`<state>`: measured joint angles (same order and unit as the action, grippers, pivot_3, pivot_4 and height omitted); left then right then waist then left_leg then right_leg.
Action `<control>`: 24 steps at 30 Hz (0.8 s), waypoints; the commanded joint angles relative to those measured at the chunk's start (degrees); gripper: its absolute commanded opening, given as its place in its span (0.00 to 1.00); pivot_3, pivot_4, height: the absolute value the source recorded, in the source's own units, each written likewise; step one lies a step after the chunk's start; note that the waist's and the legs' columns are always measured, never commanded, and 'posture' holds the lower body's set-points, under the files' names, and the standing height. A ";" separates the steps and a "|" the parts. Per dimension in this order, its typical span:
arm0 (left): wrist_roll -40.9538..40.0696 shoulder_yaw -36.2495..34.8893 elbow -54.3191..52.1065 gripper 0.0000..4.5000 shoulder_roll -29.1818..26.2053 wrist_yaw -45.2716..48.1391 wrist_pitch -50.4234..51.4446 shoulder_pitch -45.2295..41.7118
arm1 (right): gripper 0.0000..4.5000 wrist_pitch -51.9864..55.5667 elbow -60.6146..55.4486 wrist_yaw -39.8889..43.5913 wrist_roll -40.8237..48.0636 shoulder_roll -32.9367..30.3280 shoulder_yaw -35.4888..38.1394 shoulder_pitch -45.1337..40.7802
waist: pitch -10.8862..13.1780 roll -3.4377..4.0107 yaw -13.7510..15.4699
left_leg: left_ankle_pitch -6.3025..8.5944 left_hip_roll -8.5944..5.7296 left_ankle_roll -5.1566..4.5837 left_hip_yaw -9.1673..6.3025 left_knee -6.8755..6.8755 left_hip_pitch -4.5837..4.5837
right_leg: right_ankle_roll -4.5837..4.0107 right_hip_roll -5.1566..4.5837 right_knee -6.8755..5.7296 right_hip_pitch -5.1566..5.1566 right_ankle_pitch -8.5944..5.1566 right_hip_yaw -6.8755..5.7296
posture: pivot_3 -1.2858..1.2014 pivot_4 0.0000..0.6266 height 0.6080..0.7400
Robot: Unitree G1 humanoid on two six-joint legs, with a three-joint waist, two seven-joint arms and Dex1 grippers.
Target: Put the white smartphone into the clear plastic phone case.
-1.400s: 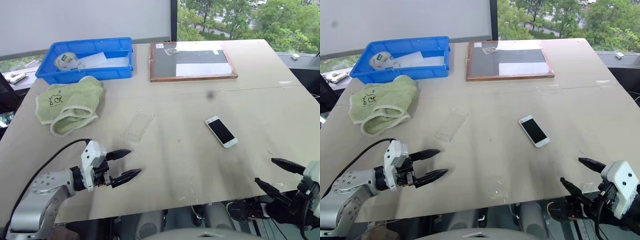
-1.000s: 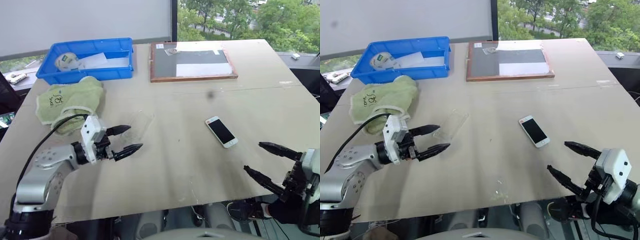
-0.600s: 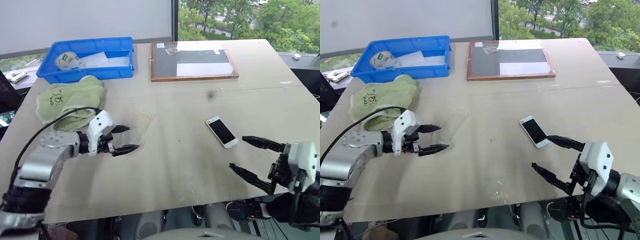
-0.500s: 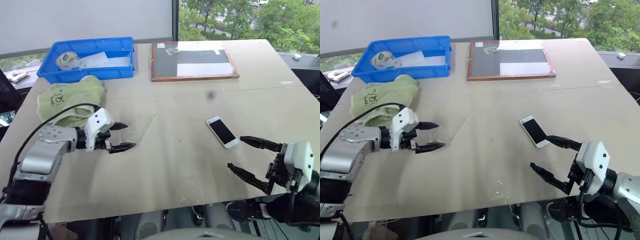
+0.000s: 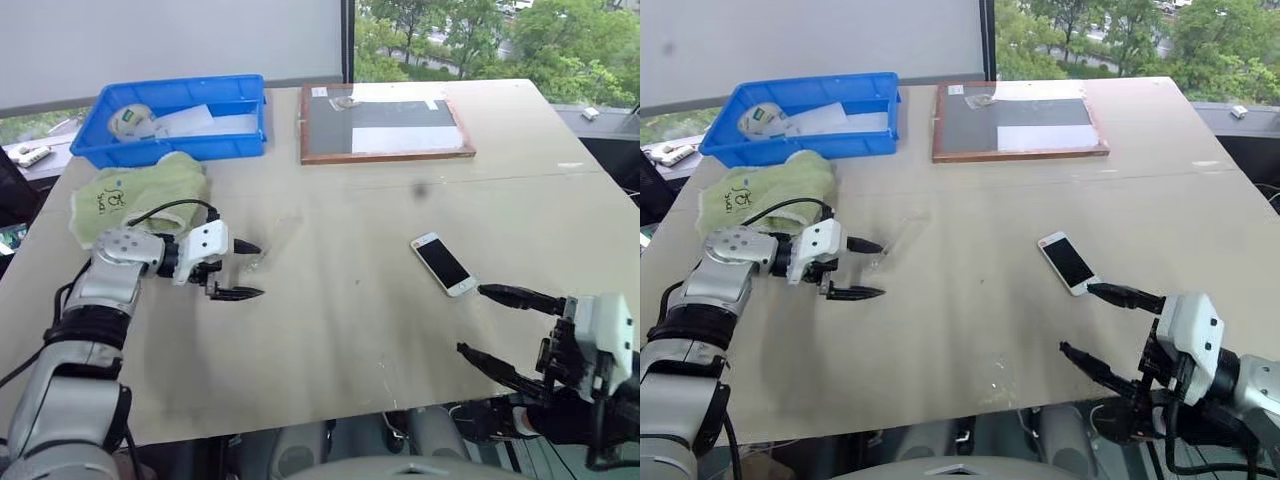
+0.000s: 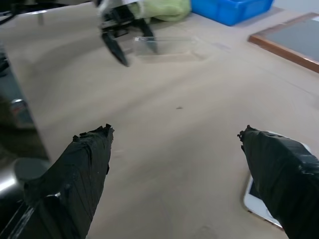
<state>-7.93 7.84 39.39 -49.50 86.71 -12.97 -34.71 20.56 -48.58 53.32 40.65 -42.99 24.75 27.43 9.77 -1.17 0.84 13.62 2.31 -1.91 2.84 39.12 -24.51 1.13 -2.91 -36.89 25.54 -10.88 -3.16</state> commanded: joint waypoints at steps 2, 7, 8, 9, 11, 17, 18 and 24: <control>1.37 0.99 2.64 0.99 0.08 4.51 -3.64 -1.79 | 1.00 -1.53 -1.12 1.18 0.38 -1.12 1.51 -0.54 | 0.00 -0.01 0.04 | 0.00 0.00 0.00 0.00 0.00 -0.01 | 0.00 0.00 0.00 0.00 0.00 0.00 | 0.52 0.24 1.00; -3.84 2.47 -5.45 0.99 -1.07 5.79 2.21 -2.45 | 1.00 -1.36 -2.15 0.84 1.57 -1.37 0.89 -1.26 | 0.00 -0.02 0.27 | 0.00 0.01 0.00 -0.03 0.06 -0.09 | 0.00 -0.02 0.00 0.01 0.00 -0.01 | 0.52 0.24 1.00; -4.98 3.40 -7.03 0.99 -2.04 5.79 3.22 -2.40 | 1.00 -1.39 -2.29 0.92 1.74 -1.41 0.69 -1.49 | 0.01 -0.05 0.32 | 0.00 0.02 0.00 -0.05 0.07 -0.10 | 0.00 -0.02 0.00 0.01 0.00 -0.02 | 0.52 0.24 1.00; -6.24 4.25 -8.69 0.99 -3.03 5.79 4.44 -2.36 | 1.00 -1.32 -2.35 1.02 1.98 -1.53 0.47 -1.80 | 0.01 -0.06 0.30 | 0.00 0.03 0.00 -0.08 0.09 -0.12 | 0.00 -0.02 0.00 0.01 0.00 -0.03 | 0.52 0.24 1.00; -7.99 5.17 -10.87 0.99 -4.20 5.79 6.47 -2.30 | 1.00 -1.19 -2.36 1.12 2.20 -1.71 0.23 -2.23 | 0.01 -0.06 0.22 | 0.00 0.03 0.00 -0.07 0.10 -0.11 | 0.00 -0.02 0.00 0.01 0.00 -0.02 | 0.52 0.24 1.00; -8.75 7.20 -14.33 0.99 -5.27 5.79 6.82 -2.07 | 1.00 -1.24 -1.89 2.06 2.48 -2.40 -0.05 -2.96 | 0.01 -0.06 0.17 | 0.00 0.00 -0.01 -0.06 0.10 -0.08 | 0.00 0.00 -0.03 0.01 0.00 -0.01 | 0.52 0.24 1.00; -8.11 7.63 -14.11 0.99 -5.29 5.79 5.41 -1.91 | 1.00 -1.29 -1.89 2.12 2.47 -2.41 -0.05 -2.99 | 0.01 -0.06 0.18 | 0.00 0.00 -0.01 -0.05 0.10 -0.08 | 0.00 0.01 -0.04 0.01 0.00 -0.01 | 0.52 0.24 1.00; -3.26 10.74 -6.37 0.38 -3.06 5.79 -1.27 -4.80 | 1.00 -1.56 -1.80 1.91 1.87 -2.34 -0.81 -4.02 | 0.00 -0.07 0.25 | 0.00 -0.03 -0.01 -0.04 0.11 -0.08 | 0.01 0.02 -0.05 0.01 0.00 -0.01 | 0.52 0.24 1.00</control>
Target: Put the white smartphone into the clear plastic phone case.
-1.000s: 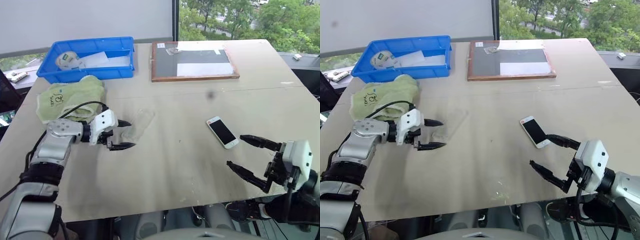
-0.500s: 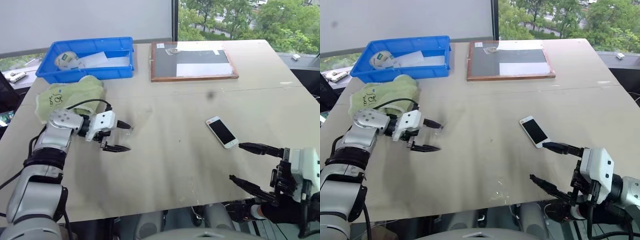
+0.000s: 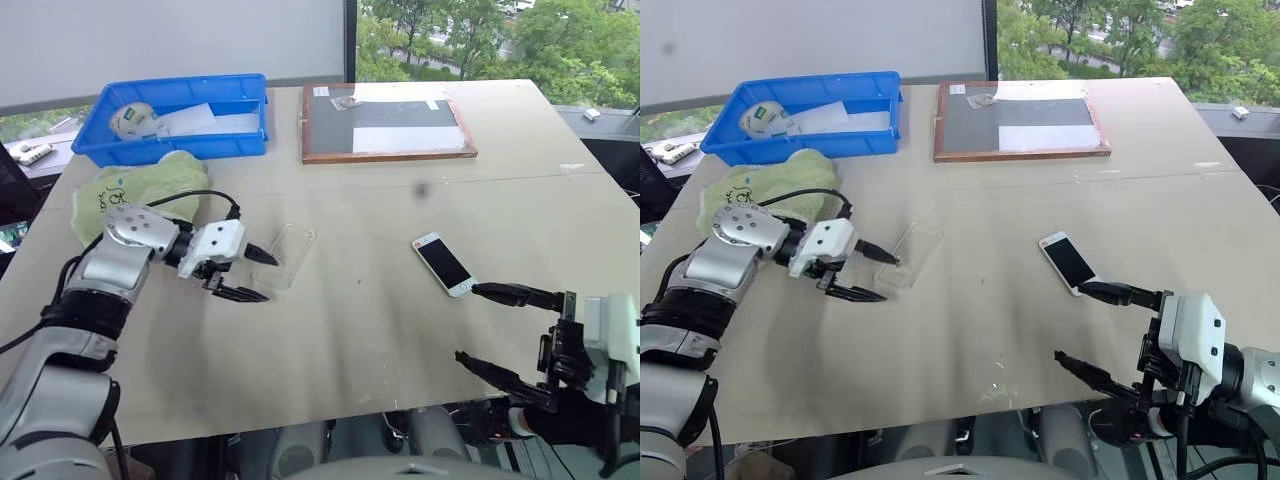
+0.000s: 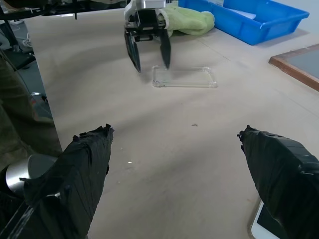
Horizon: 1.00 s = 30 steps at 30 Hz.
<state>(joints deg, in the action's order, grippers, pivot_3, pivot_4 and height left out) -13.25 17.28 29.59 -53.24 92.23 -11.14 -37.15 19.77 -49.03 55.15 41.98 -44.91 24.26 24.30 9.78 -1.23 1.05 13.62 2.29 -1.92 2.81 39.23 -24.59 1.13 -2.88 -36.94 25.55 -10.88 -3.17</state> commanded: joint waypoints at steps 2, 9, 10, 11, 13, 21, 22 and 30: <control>3.91 2.66 7.00 0.14 1.69 0.27 -6.27 -3.47 | 1.00 -0.65 -1.29 -0.14 0.46 -0.50 -0.79 -1.47 | 0.00 -0.01 0.08 | 0.00 -0.01 0.00 0.00 0.03 0.00 | 0.00 0.02 -0.01 -0.01 0.00 0.02 | 0.52 0.24 1.00; 2.65 3.50 7.30 0.02 2.17 0.27 -5.00 -3.31 | 1.00 -0.77 -2.13 -1.61 -0.76 0.03 -1.36 -1.64 | -0.06 -0.04 0.19 | 0.00 -0.01 0.00 0.00 0.05 0.01 | 0.00 0.02 -0.04 -0.02 0.00 0.04 | 0.52 0.24 1.00; 1.53 3.17 4.83 0.02 1.36 0.27 -2.00 -2.51 | 1.00 -0.83 -2.38 -1.93 -1.03 0.24 -1.49 -1.40 | -0.06 -0.05 0.13 | 0.00 0.00 0.00 0.00 0.05 0.01 | 0.00 0.02 -0.05 -0.02 0.00 0.04 | 0.52 0.24 1.00; 0.03 2.35 0.76 0.02 0.42 0.27 3.89 -1.57 | 1.00 -0.89 -2.65 -2.22 -1.28 0.45 -1.64 -1.12 | -0.06 -0.05 0.07 | 0.00 0.01 0.00 -0.01 0.05 0.00 | 0.00 0.02 -0.06 -0.01 0.00 0.05 | 0.52 0.24 1.00; -3.72 0.38 -12.07 0.02 -0.63 -4.10 28.31 -1.15 | 1.00 -0.99 -3.10 -2.98 -1.75 0.93 -2.04 -0.70 | -0.03 -0.09 -0.07 | 0.00 0.06 0.00 -0.01 0.05 -0.01 | 0.00 0.01 -0.06 0.01 0.00 0.07 | 0.52 0.24 1.00; -8.43 -3.27 -37.16 0.02 10.68 -29.78 89.12 -9.14 | 1.00 -1.02 -3.54 -4.90 -2.86 1.61 -3.62 -1.34 | -0.01 -0.16 0.47 | -0.02 0.00 -0.04 -0.21 0.17 -0.04 | 0.03 0.05 -0.09 -0.11 -0.01 0.12 | 0.52 0.24 1.00; -7.02 -3.55 -37.48 0.02 12.68 -33.45 90.91 -9.69 | 1.00 -0.96 -3.53 -5.03 -2.92 1.58 -3.73 -1.52 | -0.02 -0.17 0.37 | -0.03 -0.06 -0.05 -0.26 0.20 -0.02 | 0.03 0.11 -0.09 -0.16 -0.01 0.15 | 0.52 0.24 1.00; 3.94 -13.96 -25.98 0.02 43.37 -65.77 96.55 -12.62 | 1.00 -0.35 -3.84 -5.98 -3.56 1.46 -4.87 -2.47 | 0.04 -0.32 -0.20 | -0.02 -0.14 -0.05 -0.15 0.11 0.52 | 0.11 0.23 -0.09 -0.55 0.03 0.40 | 0.52 0.24 1.00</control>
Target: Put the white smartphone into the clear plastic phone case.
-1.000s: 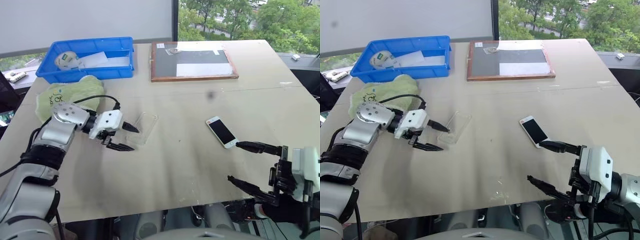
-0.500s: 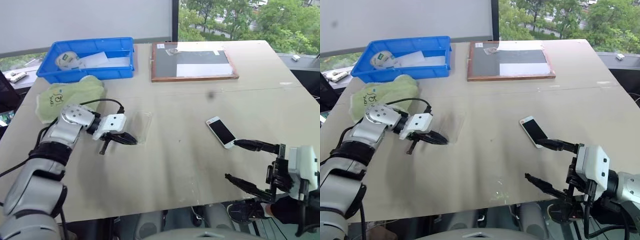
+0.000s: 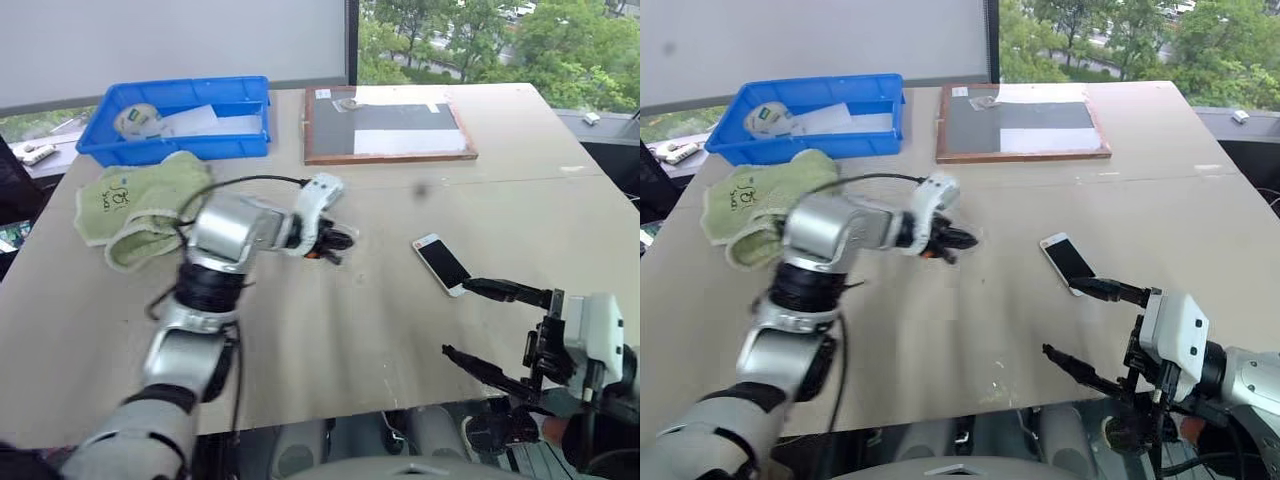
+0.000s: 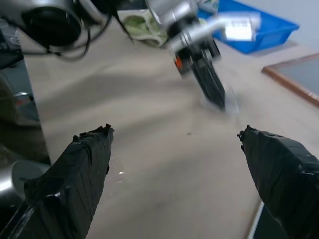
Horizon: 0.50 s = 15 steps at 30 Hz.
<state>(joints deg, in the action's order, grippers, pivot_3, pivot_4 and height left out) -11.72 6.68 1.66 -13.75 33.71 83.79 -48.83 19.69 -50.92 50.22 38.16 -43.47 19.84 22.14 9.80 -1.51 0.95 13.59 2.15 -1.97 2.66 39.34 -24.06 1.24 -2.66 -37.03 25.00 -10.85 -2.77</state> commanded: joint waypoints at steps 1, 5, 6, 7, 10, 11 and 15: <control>3.23 -4.82 3.18 0.02 5.83 -9.80 1.25 -1.00 | 1.00 0.11 -2.36 -1.55 0.83 0.18 -0.71 -0.36 | 0.03 -0.05 -0.23 | 0.00 0.00 0.00 0.01 0.00 0.01 | -0.01 0.00 0.00 -0.01 -0.01 0.01 | 0.52 0.24 1.00; 2.73 -9.45 5.15 0.31 8.89 -13.77 1.26 -3.20 | 1.00 -0.32 -2.81 -1.48 0.17 0.00 -0.85 0.95 | 0.02 -0.04 -0.20 | 0.01 0.02 0.01 0.05 -0.15 0.28 | -0.07 0.03 -0.01 -0.12 -0.04 0.11 | 0.52 0.24 1.00; 1.95 -9.93 4.80 0.38 8.74 -13.52 1.33 -3.66 | 1.00 -0.35 -2.84 -1.59 0.21 0.04 -0.82 1.09 | 0.02 -0.04 -0.21 | 0.01 0.03 0.01 0.04 -0.16 0.30 | -0.08 0.03 -0.01 -0.14 -0.04 0.10 | 0.52 0.24 1.00; 1.22 -10.47 4.31 0.49 8.38 -13.16 0.59 -3.96 | 1.00 -0.36 -2.90 -1.76 0.18 0.07 -0.89 1.12 | 0.02 -0.04 -0.19 | 0.01 0.03 0.01 0.05 -0.15 0.30 | -0.08 0.03 -0.01 -0.14 -0.04 0.10 | 0.52 0.24 1.00; -2.88 -11.86 1.76 0.73 5.48 -8.75 -0.65 -4.55 | 1.00 -0.39 -3.11 -2.52 0.21 0.31 -1.14 0.99 | 0.03 -0.04 -0.13 | 0.01 0.02 0.01 0.07 -0.15 0.28 | -0.08 0.00 0.00 -0.14 -0.04 0.12 | 0.52 0.24 1.00; -5.59 -12.56 0.55 0.82 4.10 -5.89 -0.20 -4.63 | 1.00 -0.40 -3.15 -2.75 0.28 0.40 -1.25 0.93 | 0.03 -0.04 -0.18 | 0.01 0.02 0.01 0.09 -0.15 0.28 | -0.08 -0.01 0.01 -0.14 -0.04 0.13 | 0.52 0.24 1.00; -14.20 -12.80 -2.36 0.82 -6.52 7.29 -5.11 -5.01 | 1.00 -0.30 -2.78 -2.81 0.61 0.33 -1.58 0.63 | 0.03 -0.02 -0.23 | 0.02 0.05 0.03 0.09 -0.20 0.26 | -0.10 0.01 0.01 -0.09 -0.05 0.13 | 0.52 0.24 1.00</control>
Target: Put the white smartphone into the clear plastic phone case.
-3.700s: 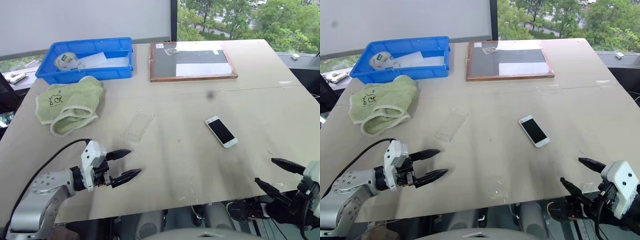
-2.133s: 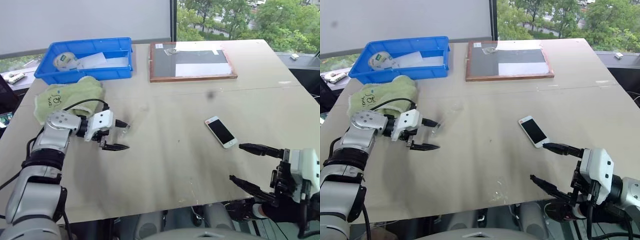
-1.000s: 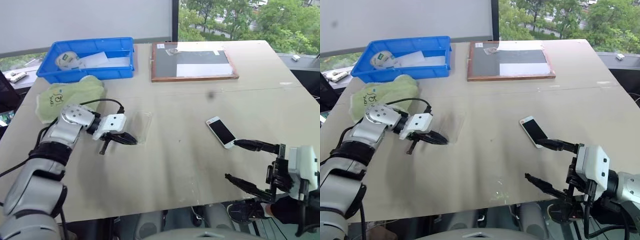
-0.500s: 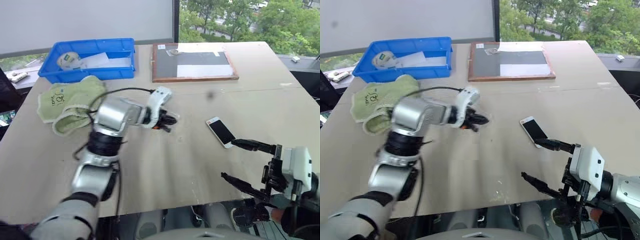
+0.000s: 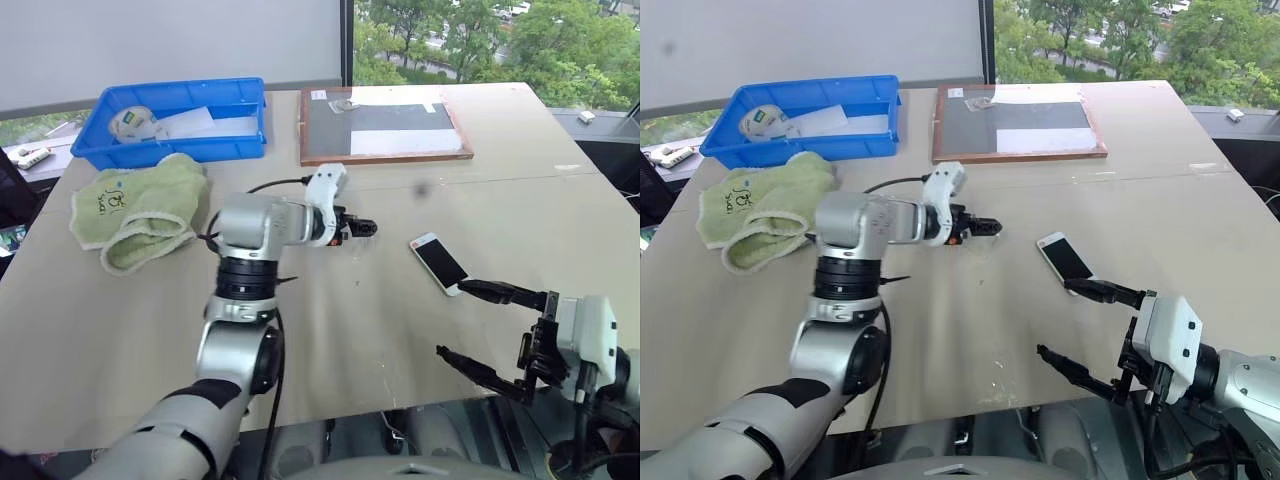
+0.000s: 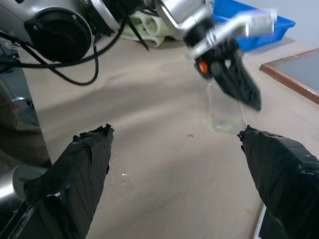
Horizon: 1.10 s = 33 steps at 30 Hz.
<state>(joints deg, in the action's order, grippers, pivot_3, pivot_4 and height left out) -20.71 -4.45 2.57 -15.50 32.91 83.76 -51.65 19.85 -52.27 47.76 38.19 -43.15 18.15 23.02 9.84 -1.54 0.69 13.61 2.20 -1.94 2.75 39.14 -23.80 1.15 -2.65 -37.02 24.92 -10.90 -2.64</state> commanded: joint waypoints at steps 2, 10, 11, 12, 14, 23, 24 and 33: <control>-6.79 -3.39 -1.29 0.82 -7.69 13.26 -14.08 -2.32 | 1.00 -0.23 -1.10 -0.30 1.03 -0.13 0.03 -0.66 | 0.00 0.01 0.15 | 0.00 0.00 0.00 -0.01 -0.01 0.02 | -0.01 0.00 0.00 -0.01 0.00 -0.01 | 0.52 0.24 1.00; 3.51 14.49 18.97 0.82 -22.15 51.72 -58.19 -4.60 | 1.00 -0.33 -1.00 -1.13 0.43 0.62 -0.96 -0.79 | -0.03 0.05 0.55 | 0.02 -0.02 -0.03 0.04 0.02 0.00 | -0.01 -0.08 0.16 -0.08 0.00 -0.04 | 0.52 0.24 1.00; 6.95 17.11 23.56 0.82 -22.33 54.99 -67.74 -4.64 | 1.00 -0.40 -1.27 -1.46 0.21 0.81 -1.00 -0.38 | -0.04 0.06 0.68 | 0.03 0.00 -0.06 0.04 0.02 -0.02 | -0.01 -0.09 0.18 -0.08 0.00 -0.03 | 0.52 0.24 1.00; 9.52 18.89 28.20 0.82 -21.93 56.97 -75.33 -5.13 | 1.00 -0.48 -1.51 -1.73 0.00 0.98 -1.02 0.05 | -0.04 0.06 0.75 | 0.04 -0.02 -0.07 0.07 0.02 -0.02 | -0.02 -0.09 0.19 -0.08 0.00 -0.01 | 0.52 0.24 1.00; 12.67 21.26 37.42 0.82 -20.24 59.02 -85.32 -7.13 | 1.00 -0.56 -2.04 -2.20 -0.45 1.19 -1.20 0.80 | -0.03 0.04 0.90 | 0.05 -0.02 -0.09 0.11 0.03 -0.04 | -0.02 -0.09 0.20 -0.06 0.00 0.02 | 0.52 0.24 1.00; 25.23 25.12 64.24 0.82 -13.85 53.31 -104.48 -14.68 | 1.00 -0.74 -5.92 -6.04 -2.53 2.86 -0.62 5.47 | 0.02 -0.06 1.60 | 0.14 -0.02 -0.25 0.13 0.11 -0.25 | 0.01 -0.06 0.25 0.04 0.00 -0.03 | 0.52 0.24 1.00; 26.54 25.28 65.48 0.82 -13.46 51.87 -105.10 -15.13 | 1.00 -0.83 -6.26 -6.36 -2.84 3.02 -0.64 5.90 | 0.02 -0.06 1.60 | 0.15 -0.02 -0.26 0.12 0.11 -0.26 | 0.01 -0.07 0.26 0.04 0.00 -0.04 | 0.52 0.24 1.00; 31.16 24.07 70.03 0.52 -11.72 51.31 -105.59 -15.97 | 1.00 -1.04 -7.39 -7.95 -3.90 3.64 0.12 7.36 | 0.02 -0.07 1.46 | 0.16 0.01 -0.28 0.11 0.13 -0.25 | 0.02 -0.06 0.25 0.04 0.00 -0.08 | 0.52 0.24 1.00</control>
<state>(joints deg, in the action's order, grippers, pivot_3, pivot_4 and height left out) 10.01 20.47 72.05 -27.26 83.74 -22.57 -66.93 19.77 -57.52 40.32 34.20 -39.75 16.75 30.29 9.85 -1.61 2.16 13.77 2.21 -2.22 2.85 39.27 -24.04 1.16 -2.71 -36.77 24.94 -10.90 -2.72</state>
